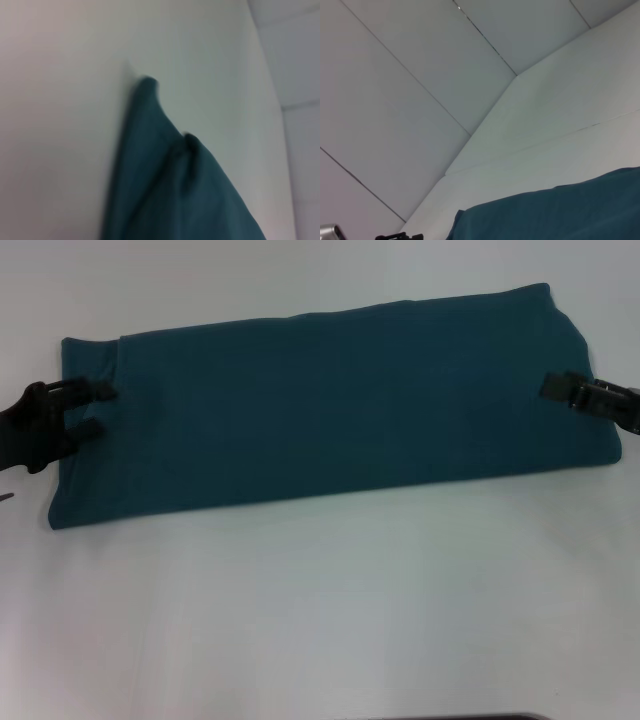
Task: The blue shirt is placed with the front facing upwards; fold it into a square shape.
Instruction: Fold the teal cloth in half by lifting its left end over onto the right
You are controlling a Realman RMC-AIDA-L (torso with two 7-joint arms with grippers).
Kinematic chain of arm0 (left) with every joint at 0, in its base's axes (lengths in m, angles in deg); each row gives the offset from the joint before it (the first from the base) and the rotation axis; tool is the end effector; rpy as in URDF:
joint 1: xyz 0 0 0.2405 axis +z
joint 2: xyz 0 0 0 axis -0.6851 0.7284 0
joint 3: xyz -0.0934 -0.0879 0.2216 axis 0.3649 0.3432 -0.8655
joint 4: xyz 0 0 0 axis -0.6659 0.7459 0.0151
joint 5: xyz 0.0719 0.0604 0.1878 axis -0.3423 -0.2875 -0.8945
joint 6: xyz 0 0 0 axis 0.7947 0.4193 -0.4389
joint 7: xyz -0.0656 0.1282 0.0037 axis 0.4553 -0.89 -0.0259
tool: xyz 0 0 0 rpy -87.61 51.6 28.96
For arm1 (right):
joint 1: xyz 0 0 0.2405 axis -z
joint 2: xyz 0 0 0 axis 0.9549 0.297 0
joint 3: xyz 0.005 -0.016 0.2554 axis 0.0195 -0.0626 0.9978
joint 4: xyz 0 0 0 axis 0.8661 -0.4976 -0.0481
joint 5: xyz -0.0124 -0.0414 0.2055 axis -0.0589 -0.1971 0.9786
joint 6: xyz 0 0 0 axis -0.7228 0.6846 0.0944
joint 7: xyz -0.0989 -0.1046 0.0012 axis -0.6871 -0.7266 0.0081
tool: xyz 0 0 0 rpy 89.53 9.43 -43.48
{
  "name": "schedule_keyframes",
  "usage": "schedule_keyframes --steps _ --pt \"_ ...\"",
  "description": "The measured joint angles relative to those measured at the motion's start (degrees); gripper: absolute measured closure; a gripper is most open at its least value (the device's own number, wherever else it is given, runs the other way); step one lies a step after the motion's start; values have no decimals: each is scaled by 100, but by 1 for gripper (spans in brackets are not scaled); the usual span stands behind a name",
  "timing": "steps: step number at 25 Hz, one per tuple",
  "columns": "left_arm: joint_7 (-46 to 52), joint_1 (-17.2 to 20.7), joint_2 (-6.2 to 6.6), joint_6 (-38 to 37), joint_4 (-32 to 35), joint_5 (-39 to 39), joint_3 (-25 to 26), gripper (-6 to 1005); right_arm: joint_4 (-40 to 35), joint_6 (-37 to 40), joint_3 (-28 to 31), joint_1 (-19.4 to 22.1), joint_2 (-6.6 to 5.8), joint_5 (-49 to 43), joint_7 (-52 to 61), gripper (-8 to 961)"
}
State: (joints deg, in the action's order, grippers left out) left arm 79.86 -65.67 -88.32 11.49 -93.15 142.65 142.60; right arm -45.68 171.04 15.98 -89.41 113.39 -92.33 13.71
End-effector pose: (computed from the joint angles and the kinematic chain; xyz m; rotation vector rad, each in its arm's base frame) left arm -0.3468 0.3198 0.0177 -1.6079 -2.1562 -0.8730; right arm 0.3335 0.2722 0.0428 -2.2368 1.3395 0.9992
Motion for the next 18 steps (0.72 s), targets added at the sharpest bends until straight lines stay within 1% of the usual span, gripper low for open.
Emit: schedule_keyframes --steps 3,9,13,18 --pt "-10 -27 -32 301 64 -27 -28 354 16 -3 1 -34 0 -7 -35 47" --pt "23 -38 -10 511 130 -122 -55 350 21 8 5 -51 0 -8 -36 47" --pt "41 8 -3 491 121 -159 -19 348 16 31 5 -26 1 -4 -8 47" --pt "22 53 57 225 41 -133 -1 344 -2 39 5 -13 1 4 1 47"
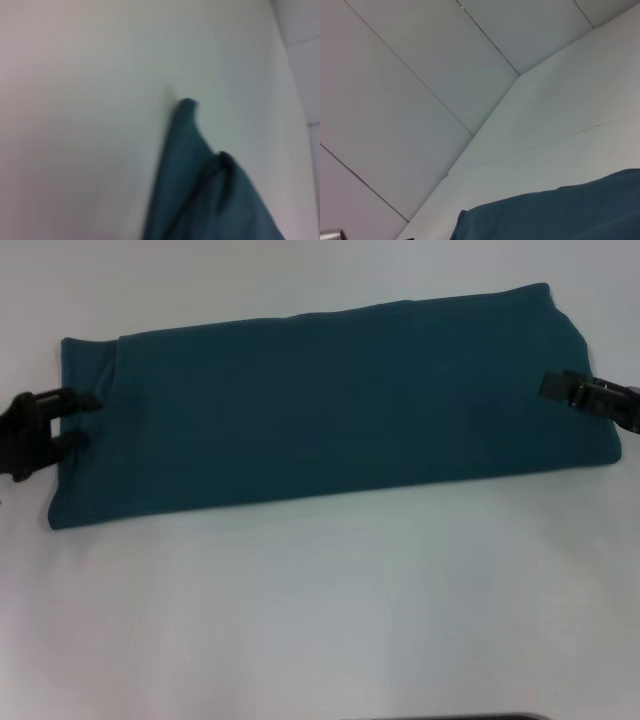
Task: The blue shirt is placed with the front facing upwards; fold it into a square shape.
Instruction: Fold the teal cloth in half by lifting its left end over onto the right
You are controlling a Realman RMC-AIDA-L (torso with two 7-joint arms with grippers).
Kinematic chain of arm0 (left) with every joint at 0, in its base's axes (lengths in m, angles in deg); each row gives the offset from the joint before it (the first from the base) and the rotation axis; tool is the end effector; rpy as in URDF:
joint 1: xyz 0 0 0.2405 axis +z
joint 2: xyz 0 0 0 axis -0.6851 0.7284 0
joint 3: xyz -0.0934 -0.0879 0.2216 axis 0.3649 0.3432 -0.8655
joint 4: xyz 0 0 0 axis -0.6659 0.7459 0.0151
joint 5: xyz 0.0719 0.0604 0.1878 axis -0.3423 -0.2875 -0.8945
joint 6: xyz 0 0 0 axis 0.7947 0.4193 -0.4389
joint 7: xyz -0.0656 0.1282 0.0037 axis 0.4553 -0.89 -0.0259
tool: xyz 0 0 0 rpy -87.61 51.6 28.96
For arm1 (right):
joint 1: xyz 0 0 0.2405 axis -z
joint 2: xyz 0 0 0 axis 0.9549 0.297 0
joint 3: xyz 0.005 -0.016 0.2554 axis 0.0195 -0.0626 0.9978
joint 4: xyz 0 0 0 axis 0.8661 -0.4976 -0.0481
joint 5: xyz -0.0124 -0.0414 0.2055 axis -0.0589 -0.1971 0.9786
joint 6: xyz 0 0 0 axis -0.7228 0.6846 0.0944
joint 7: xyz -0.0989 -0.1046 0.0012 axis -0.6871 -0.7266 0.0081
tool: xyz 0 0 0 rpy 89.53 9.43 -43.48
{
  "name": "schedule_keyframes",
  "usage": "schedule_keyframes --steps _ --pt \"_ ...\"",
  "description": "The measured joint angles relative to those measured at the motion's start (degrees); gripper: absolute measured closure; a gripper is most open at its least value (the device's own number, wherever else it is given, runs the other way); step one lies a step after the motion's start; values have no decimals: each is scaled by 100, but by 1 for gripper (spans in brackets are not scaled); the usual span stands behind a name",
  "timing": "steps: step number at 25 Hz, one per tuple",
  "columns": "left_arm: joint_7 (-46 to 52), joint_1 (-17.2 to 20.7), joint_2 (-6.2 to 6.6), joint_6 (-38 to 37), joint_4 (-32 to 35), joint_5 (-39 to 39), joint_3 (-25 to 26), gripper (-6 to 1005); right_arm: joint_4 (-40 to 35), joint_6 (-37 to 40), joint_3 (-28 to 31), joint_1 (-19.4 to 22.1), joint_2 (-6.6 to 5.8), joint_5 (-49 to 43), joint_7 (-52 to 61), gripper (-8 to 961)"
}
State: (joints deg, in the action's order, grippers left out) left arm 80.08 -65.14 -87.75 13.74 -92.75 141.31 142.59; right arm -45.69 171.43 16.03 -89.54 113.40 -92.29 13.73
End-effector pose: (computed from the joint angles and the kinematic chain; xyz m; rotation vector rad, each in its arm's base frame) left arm -0.3585 0.3173 0.0206 -1.5629 -2.1479 -0.8255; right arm 0.3321 0.2724 0.0429 -2.2431 1.3362 1.0063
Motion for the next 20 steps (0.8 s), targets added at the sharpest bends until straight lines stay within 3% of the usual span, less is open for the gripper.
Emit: schedule_keyframes --steps 4,8,13,20 --pt "-1008 -70 229 -975 -432 -49 -217 342 -26 7 -2 4 -10 0 -13 47" --pt "-1723 -168 364 -1411 -747 -228 -463 339 1 -18 -4 4 -50 -4 -51 47" --pt "-1067 -290 374 -939 -926 -848 -460 336 25 -10 -3 -8 -60 -7 -61 47" --pt "-697 -375 341 -811 -925 -885 -412 331 21 -2 0 -22 -62 0 -58 47"
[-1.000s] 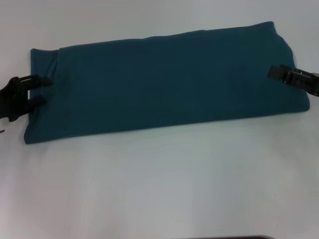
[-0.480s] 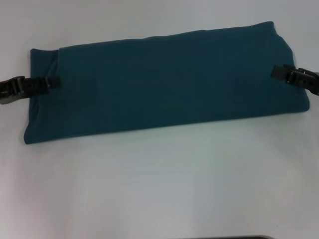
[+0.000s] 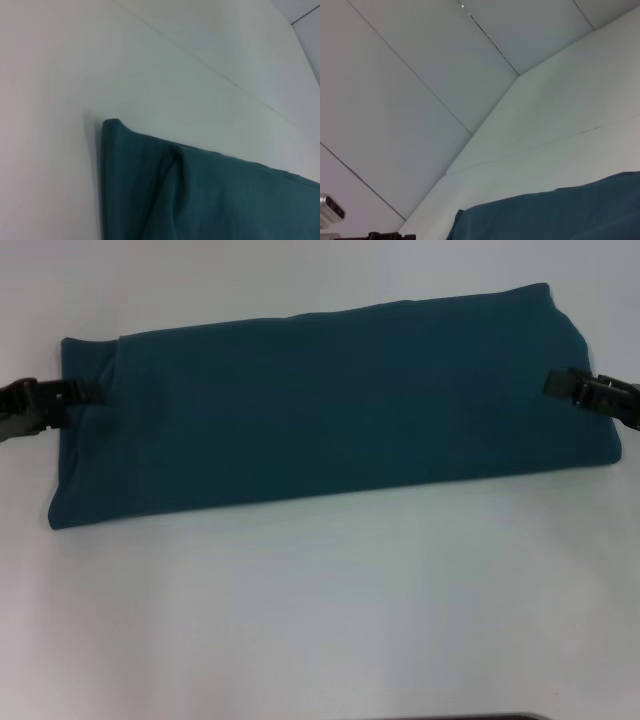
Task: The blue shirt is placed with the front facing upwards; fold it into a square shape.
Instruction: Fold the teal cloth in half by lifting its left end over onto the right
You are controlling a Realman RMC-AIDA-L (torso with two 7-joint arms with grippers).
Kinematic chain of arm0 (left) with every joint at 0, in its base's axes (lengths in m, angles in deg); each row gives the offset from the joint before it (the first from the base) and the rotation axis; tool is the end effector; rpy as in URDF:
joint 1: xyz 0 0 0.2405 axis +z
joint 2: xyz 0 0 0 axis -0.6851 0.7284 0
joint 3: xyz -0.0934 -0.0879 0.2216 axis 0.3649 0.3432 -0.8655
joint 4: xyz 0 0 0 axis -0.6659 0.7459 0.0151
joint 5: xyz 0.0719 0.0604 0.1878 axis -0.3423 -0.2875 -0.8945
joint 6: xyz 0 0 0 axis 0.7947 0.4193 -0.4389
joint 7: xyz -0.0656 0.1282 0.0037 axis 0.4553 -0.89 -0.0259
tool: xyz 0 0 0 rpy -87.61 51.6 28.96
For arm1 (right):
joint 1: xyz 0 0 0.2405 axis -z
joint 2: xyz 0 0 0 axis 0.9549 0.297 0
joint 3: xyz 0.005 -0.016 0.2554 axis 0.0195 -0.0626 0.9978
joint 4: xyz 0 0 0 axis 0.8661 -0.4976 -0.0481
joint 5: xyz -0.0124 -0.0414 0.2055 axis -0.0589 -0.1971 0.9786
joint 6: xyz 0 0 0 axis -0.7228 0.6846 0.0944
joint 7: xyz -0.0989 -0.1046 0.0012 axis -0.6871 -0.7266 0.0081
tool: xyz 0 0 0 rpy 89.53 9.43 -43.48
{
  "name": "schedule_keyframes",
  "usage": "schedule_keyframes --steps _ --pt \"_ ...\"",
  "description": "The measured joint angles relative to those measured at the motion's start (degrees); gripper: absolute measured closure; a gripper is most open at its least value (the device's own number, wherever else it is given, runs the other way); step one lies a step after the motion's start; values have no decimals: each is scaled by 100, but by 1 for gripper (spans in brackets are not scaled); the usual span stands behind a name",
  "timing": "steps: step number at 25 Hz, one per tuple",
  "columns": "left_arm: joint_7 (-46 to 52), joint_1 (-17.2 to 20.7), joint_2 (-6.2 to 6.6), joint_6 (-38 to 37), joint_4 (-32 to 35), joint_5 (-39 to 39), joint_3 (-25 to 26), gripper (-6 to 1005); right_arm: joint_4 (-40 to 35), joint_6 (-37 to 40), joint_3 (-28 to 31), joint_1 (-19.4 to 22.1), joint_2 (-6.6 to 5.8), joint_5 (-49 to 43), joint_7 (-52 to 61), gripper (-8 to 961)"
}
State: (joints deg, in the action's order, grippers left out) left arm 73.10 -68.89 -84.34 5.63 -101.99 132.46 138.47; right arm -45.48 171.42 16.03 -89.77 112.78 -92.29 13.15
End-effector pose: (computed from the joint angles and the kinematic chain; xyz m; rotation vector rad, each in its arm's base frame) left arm -0.3313 0.3398 0.0548 -2.0044 -1.8116 -0.5113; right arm 0.3332 0.2741 0.0465 -2.2501 1.3170 0.9946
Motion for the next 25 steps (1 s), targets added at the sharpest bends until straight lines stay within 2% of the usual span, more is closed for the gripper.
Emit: schedule_keyframes --steps 3,9,15,25 --pt "279 -34 21 32 -9 -109 -12 329 -2 1 0 -6 0 12 11 47" --pt "1120 -1 -45 565 -13 -424 17 152 0 11 0 -19 0 22 39 47" --pt "1207 42 -188 848 -6 -429 54 125 -1 11 17 9 0 26 42 47" --pt "1173 15 -251 963 10 -445 10 124 10 8 43 31 0 25 16 48"
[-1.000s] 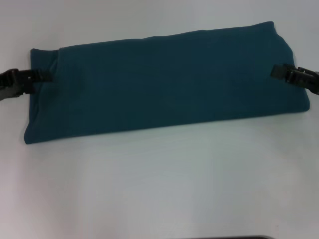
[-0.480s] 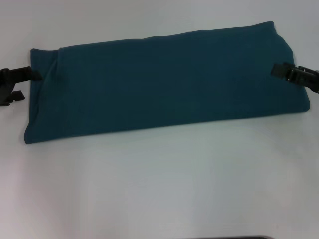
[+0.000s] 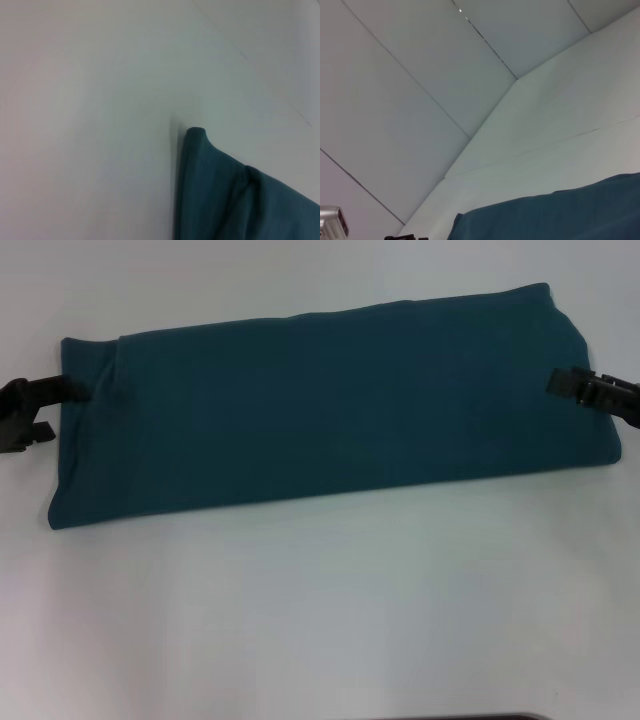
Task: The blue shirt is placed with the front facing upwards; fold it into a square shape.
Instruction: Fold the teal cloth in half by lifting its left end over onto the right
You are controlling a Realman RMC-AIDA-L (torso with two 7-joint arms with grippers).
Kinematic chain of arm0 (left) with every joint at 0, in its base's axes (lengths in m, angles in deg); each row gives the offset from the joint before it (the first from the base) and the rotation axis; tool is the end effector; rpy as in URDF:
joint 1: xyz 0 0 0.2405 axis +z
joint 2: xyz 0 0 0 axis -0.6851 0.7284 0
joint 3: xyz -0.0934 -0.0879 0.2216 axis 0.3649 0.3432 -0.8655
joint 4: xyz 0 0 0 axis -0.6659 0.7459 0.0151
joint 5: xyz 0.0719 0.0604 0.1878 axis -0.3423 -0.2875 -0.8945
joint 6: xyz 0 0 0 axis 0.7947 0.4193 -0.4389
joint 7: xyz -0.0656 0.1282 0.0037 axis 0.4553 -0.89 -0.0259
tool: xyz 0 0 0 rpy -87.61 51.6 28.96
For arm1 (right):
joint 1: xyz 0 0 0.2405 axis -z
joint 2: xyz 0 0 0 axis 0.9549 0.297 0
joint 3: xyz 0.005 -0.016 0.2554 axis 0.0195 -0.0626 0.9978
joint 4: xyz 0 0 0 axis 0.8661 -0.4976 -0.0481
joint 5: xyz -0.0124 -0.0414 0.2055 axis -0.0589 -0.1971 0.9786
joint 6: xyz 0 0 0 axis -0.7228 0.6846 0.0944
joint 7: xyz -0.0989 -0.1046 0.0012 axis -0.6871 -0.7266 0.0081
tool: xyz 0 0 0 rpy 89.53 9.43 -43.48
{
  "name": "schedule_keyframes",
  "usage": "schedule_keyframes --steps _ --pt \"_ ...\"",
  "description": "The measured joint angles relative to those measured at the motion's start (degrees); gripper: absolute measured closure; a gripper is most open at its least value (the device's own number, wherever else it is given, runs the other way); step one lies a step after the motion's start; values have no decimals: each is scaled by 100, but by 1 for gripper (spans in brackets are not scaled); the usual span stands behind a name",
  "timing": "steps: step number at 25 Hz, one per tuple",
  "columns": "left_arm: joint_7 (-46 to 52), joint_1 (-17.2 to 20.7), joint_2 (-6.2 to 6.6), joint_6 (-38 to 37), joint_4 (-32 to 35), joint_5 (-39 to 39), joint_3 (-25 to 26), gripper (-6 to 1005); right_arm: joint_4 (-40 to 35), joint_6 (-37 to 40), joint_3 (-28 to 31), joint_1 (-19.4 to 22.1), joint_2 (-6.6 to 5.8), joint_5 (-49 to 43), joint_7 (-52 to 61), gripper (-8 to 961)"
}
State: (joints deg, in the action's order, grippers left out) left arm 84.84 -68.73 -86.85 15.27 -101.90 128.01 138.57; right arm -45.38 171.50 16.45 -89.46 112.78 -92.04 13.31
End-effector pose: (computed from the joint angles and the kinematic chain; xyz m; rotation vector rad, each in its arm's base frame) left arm -0.3479 0.3453 0.0429 -1.7051 -1.9658 -0.5054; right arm 0.3348 0.2724 0.0477 -2.2342 1.3245 1.0045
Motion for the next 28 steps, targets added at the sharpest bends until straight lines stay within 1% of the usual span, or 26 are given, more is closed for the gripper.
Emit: schedule_keyframes --steps 13,19,23,26,28 --pt "-3 -6 -27 -19 23 -63 -50 125 0 8 48 13 0 -29 2 48" --pt "19 -36 -95 -227 -11 -62 -192 124 -3 62 82 14 0 -35 2 48" --pt "46 -138 -135 -465 11 -78 -298 124 -13 153 137 26 0 -31 -11 48" --pt "77 -252 -138 -531 40 -79 -449 124 -26 190 174 35 -5 -31 -13 48" --pt "129 -374 -116 -659 42 -82 -516 124 -31 215 179 49 -5 -32 -14 48"
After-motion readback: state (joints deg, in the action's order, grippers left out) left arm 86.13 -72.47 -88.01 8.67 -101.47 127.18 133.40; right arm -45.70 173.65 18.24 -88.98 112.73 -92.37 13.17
